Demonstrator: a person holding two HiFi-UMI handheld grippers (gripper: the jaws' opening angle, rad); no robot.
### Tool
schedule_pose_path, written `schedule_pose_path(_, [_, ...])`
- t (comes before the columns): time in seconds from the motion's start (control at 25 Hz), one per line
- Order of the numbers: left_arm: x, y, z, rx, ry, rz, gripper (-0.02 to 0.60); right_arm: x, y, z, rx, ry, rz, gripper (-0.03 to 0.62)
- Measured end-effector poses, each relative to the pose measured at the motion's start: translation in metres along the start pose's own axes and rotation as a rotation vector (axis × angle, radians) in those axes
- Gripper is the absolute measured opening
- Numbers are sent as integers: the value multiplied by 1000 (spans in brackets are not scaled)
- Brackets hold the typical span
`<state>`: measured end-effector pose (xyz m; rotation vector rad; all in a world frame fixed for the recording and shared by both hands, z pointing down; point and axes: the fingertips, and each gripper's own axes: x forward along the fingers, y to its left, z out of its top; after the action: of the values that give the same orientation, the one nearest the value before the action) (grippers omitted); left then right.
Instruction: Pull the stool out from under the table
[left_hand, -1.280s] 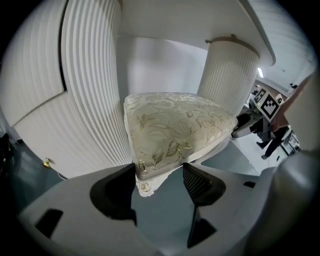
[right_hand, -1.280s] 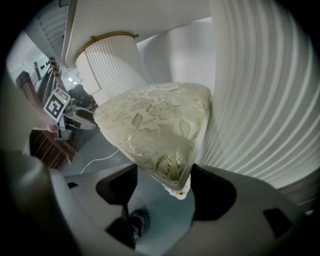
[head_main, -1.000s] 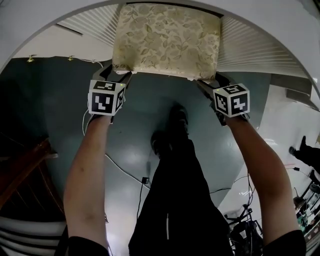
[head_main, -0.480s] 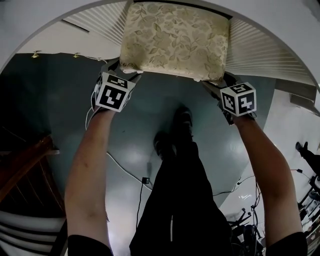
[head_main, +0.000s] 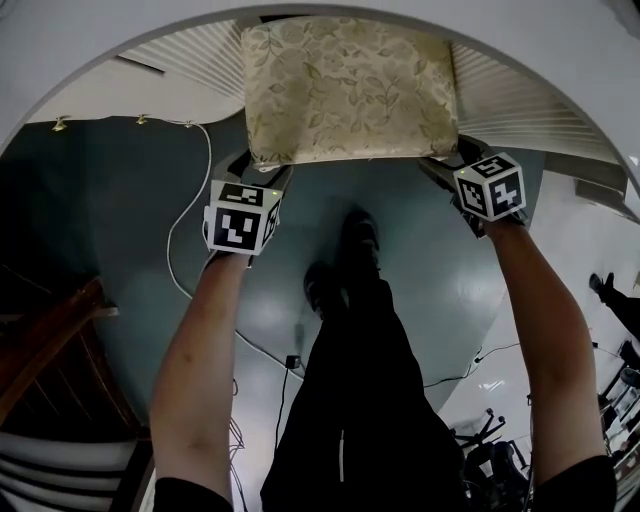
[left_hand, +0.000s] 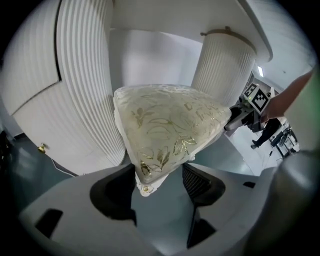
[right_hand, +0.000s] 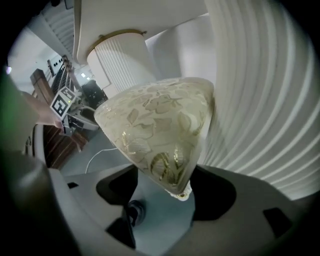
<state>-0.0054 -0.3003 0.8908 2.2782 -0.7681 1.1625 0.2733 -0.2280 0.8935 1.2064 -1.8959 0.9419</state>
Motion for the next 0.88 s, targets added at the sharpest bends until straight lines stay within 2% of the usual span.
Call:
schedule_pose_path(0.12, [-3,1,0,-2,7,3,270,1,-1,1,-6,28,-10,318])
schedule_pose_path(0.44, [-2,6,0,4,34,5,272,0,6,-3,50,62,-54,318])
schedule_pose_path(0.72, [-3,4,-3,-14,79,23,272,3,5,-8,39,103,-5,324])
schedule_pose_path(0.88, [-4,8,-1,-16,90,13,270,1,7,-8,51,117,-11,323])
